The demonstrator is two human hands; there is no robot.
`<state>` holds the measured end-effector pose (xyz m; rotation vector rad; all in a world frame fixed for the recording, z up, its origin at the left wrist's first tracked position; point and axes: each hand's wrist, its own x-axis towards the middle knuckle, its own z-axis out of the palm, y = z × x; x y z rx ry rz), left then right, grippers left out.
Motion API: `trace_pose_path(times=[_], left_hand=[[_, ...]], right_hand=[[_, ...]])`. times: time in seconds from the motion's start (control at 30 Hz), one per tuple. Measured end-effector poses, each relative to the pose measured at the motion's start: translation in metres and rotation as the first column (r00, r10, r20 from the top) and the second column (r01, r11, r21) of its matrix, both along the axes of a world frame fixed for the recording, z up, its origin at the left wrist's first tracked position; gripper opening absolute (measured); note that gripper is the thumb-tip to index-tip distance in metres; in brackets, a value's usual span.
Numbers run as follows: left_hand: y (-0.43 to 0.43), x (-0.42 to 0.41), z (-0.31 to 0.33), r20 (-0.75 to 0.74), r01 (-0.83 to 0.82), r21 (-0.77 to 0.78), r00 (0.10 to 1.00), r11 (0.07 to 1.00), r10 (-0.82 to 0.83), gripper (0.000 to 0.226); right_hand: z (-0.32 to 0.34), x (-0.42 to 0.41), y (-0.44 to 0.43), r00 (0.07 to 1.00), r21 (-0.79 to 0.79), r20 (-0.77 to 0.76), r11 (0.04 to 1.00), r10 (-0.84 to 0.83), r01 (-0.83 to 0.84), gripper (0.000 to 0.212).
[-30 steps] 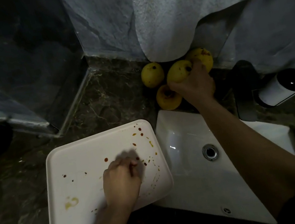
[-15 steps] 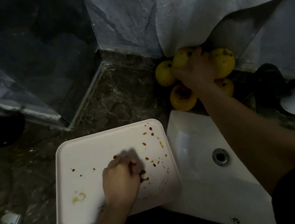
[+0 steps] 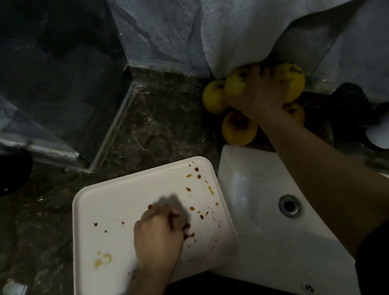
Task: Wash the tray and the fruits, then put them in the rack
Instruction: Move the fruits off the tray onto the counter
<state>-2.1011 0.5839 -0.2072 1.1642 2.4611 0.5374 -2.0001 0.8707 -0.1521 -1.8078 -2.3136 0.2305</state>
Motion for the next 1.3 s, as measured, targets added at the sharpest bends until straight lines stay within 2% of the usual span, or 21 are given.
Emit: trace_pose_path(times=[0.33,0.5,0.53,0.63,0.73,0.8,0.87,0.93,0.97,1.13,1.3], left_hand=[[-0.004,0.002,0.001,-0.009,0.004,0.020,1.000,1.000,-0.004,0.013],[-0.003,0.007,0.009,-0.002,0.006,0.062,1.000,0.998,-0.006,0.018],[-0.003,0.008,0.011,0.004,0.003,0.070,1.000,0.998,-0.003,0.023],[-0.003,0.008,0.017,0.000,0.016,0.075,1.000,0.997,-0.016,0.031],[-0.007,0.005,0.023,-0.040,0.000,0.039,0.999,0.999,0.002,0.020],[-0.014,-0.002,0.025,-0.090,-0.039,0.025,0.995,0.999,0.041,0.018],[-0.023,-0.010,0.024,-0.138,-0.101,-0.009,0.985,0.995,0.099,0.022],[-0.033,-0.018,0.019,-0.176,-0.167,-0.053,0.972,0.985,0.155,0.031],[-0.039,-0.022,0.016,-0.187,-0.194,-0.069,0.966,0.979,0.178,0.035],[-0.059,-0.035,0.000,-0.205,-0.320,-0.093,0.933,0.943,0.296,0.071],[-0.065,-0.034,-0.003,-0.163,-0.292,-0.112,0.948,0.950,0.272,0.070]], right_hand=[[0.005,0.009,-0.006,0.998,0.088,-0.055,0.996,0.029,-0.024,0.093],[0.016,0.016,-0.025,0.992,0.098,-0.126,0.995,-0.006,0.019,0.070],[0.017,0.016,-0.033,0.990,0.127,-0.141,0.991,-0.020,0.038,0.061],[0.014,0.013,-0.061,0.973,0.349,-0.227,0.936,0.033,0.050,0.042],[-0.006,0.011,-0.100,0.913,0.360,-0.385,0.933,0.134,0.015,0.037],[-0.029,0.016,-0.122,0.896,0.245,-0.417,0.968,0.150,-0.048,0.037],[-0.054,0.022,-0.144,0.934,-0.091,-0.345,0.988,0.087,-0.126,0.042],[-0.076,0.029,-0.164,0.981,-0.389,-0.192,0.915,0.036,-0.110,0.046],[-0.083,0.030,-0.175,0.986,-0.473,-0.168,0.877,0.008,-0.088,0.045],[-0.094,0.030,-0.208,0.956,-0.619,-0.263,0.783,-0.129,-0.064,0.039],[-0.097,0.023,-0.207,0.898,-0.639,-0.318,0.768,-0.305,0.035,0.045]])
